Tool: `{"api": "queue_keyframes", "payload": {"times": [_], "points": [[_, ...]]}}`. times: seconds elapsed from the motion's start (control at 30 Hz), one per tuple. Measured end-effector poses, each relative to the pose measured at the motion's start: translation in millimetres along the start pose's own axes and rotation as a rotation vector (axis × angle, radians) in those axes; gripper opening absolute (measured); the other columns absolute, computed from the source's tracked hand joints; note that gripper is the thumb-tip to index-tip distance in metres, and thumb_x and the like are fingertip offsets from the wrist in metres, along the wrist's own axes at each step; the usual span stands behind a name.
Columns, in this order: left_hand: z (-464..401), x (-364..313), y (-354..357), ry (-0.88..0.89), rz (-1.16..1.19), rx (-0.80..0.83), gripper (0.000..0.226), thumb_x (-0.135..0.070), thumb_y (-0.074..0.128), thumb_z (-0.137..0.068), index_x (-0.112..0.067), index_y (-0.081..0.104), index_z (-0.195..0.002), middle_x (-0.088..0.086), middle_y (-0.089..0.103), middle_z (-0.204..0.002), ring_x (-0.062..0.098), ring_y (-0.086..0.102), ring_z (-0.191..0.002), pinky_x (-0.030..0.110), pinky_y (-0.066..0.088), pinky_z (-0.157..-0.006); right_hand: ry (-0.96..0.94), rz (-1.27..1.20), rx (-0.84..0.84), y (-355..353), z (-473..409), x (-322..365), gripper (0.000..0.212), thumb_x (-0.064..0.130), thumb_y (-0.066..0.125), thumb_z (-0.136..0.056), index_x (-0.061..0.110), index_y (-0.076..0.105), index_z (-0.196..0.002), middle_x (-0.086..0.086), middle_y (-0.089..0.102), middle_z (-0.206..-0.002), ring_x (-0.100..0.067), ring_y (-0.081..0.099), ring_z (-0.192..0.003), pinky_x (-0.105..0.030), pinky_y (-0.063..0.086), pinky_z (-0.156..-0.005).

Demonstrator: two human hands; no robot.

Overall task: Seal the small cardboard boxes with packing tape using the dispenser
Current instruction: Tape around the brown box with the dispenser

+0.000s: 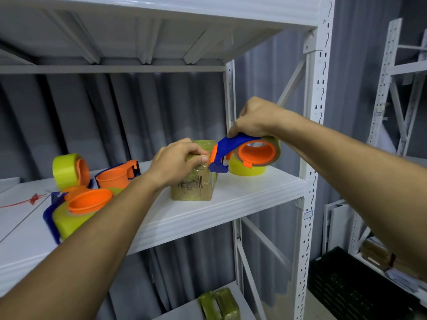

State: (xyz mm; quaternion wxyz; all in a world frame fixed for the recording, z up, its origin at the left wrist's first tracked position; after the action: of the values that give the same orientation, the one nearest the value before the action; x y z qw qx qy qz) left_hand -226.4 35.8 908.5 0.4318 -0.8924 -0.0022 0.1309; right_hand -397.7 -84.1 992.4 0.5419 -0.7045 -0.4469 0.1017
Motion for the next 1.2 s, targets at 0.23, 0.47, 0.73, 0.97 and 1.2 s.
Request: {"api": "queue_keyframes", "payload": {"times": [0.23, 0.47, 0.73, 0.97, 1.2], "points": [[2.0, -0.7, 1.5, -0.018, 0.046, -0.011, 0.016, -0.047, 0.062, -0.095, -0.039, 0.072, -0.104, -0.017, 0.059, -0.097, 0.011, 0.059, -0.099, 0.04, 0.048, -0.086, -0.022, 0.076, -0.108, -0.7, 7.4, 18.5, 0.037, 0.047, 0.079, -0.062, 0.018, 0.059, -0.073, -0.002, 0.064, -0.073, -0.023, 0.062, -0.069, -0.036, 0.052, -0.063], [3.0, -2.6, -0.2, -0.045, 0.068, 0.009, 0.021, -0.045, 0.061, -0.096, -0.034, 0.073, -0.111, -0.015, 0.06, -0.101, 0.014, 0.059, -0.102, 0.042, 0.048, -0.087, -0.054, 0.173, -0.181, -0.6, 21.1, 30.7, 0.029, 0.039, 0.071, -0.075, 0.021, 0.048, -0.077, -0.001, 0.059, -0.075, -0.022, 0.056, -0.066, -0.036, 0.045, -0.061], [5.6, -3.3, -2.1, -0.056, 0.093, 0.008, 0.024, -0.045, 0.063, -0.095, -0.035, 0.071, -0.116, -0.014, 0.061, -0.103, 0.015, 0.058, -0.104, 0.038, 0.046, -0.086, -0.017, 0.152, -0.205, 1.9, 31.7, 20.7, 0.03, 0.04, 0.071, -0.075, 0.02, 0.049, -0.075, -0.001, 0.057, -0.073, -0.02, 0.053, -0.064, -0.031, 0.037, -0.053], [5.6, -3.0, 0.5, -0.031, 0.08, -0.016, 0.017, -0.041, 0.064, -0.096, -0.032, 0.074, -0.105, -0.015, 0.062, -0.099, 0.014, 0.059, -0.098, 0.034, 0.043, -0.082, -0.064, 0.243, -0.266, 8.3, 24.5, 36.4, 0.027, 0.038, 0.065, -0.074, 0.02, 0.046, -0.074, 0.001, 0.056, -0.075, -0.022, 0.053, -0.064, -0.03, 0.031, -0.051], [3.0, 6.7, 4.1, -0.024, 0.134, -0.06, 0.014, -0.042, 0.067, -0.093, -0.032, 0.075, -0.098, -0.017, 0.063, -0.096, 0.011, 0.06, -0.098, 0.034, 0.047, -0.087, 0.002, 0.295, -0.26, 67.9, 19.6, 5.1, 0.035, 0.028, 0.063, -0.08, 0.023, 0.031, -0.067, 0.0, 0.045, -0.077, -0.027, 0.05, -0.075, -0.034, 0.034, -0.064]]}}
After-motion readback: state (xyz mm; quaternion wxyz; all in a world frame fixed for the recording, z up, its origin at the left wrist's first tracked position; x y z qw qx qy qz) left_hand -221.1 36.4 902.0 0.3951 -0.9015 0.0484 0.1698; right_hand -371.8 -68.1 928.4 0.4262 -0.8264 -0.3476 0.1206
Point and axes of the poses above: each hand's wrist, its own z-axis away from the middle knuckle, its own y-axis out of the palm, x = y × z, the point moved 3 cm from there along -z, towards the middle knuckle
